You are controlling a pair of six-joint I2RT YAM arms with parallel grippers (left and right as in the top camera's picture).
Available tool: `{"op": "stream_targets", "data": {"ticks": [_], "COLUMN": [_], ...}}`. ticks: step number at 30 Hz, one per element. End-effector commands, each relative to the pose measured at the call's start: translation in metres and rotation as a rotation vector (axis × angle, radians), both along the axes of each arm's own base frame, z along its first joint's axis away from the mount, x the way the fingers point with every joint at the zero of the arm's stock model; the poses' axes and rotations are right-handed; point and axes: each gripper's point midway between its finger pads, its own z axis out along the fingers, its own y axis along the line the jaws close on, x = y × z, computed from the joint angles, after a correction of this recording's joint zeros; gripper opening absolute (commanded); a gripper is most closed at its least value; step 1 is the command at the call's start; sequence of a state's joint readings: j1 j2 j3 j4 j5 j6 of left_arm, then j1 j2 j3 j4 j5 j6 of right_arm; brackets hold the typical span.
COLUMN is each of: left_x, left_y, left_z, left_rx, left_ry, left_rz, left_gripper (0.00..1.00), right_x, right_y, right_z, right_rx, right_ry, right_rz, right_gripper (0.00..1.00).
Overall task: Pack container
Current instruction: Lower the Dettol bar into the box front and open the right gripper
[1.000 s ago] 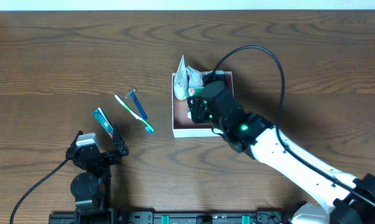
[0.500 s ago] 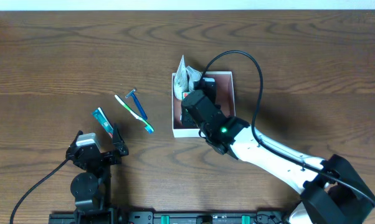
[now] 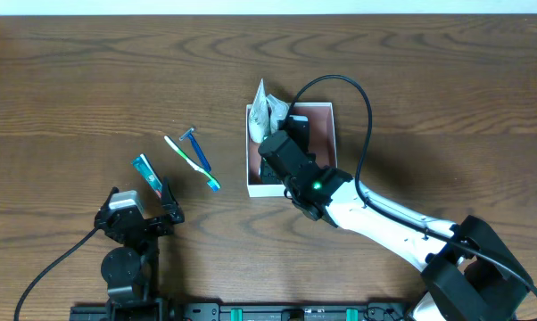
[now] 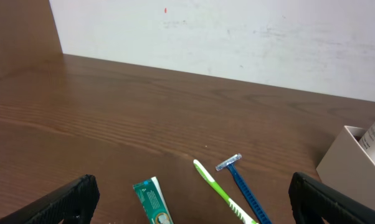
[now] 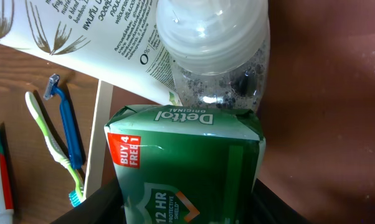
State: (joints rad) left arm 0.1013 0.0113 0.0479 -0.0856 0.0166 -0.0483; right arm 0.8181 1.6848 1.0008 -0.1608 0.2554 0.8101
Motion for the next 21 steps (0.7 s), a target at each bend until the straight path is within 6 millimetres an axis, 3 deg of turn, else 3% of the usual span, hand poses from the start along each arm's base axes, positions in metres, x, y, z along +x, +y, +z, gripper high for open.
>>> {"op": "stream_targets", "data": {"ticks": [1,21], "left_x": [0.0000,0.0000], "left_y": [0.0008,0.0008], "left_z": [-0.0177,-0.0177], "left_rx": [-0.004,-0.004], "left_ry": [0.044,0.044], "left_rz": [0.003,0.003], "left_gripper": [0.98,0.98], "right_x": [0.0018,0.0006], "right_y": [0.0037,0.0088], "right_z": [0.0046,0.0059], "right_rx": [0.010,0.014], "right_ry": [-0.013,-0.018], "right_rz": [-0.021,0.013], "right_gripper": [0.48,0.66]}}
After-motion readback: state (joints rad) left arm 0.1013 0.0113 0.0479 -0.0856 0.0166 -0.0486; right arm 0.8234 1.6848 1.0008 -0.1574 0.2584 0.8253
